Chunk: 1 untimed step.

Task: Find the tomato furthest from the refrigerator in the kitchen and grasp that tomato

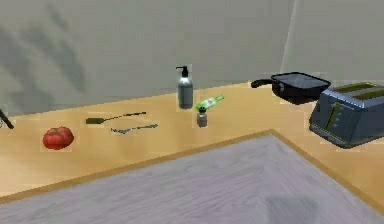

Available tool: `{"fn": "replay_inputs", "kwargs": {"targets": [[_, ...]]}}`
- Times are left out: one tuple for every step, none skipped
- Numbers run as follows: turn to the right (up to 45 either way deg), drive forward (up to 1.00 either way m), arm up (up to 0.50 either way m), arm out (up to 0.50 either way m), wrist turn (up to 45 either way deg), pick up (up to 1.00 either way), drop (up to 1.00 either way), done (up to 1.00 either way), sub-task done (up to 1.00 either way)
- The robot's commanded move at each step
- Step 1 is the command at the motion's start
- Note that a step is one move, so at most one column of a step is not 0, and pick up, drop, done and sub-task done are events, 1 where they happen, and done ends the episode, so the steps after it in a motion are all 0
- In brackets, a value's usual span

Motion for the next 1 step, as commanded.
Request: {"fn": "replay_inputs", "kwargs": {"targets": [[0.0, 0.0, 0.0, 0.0, 0.0, 0.0, 0.0, 1.0, 0.0]]}}
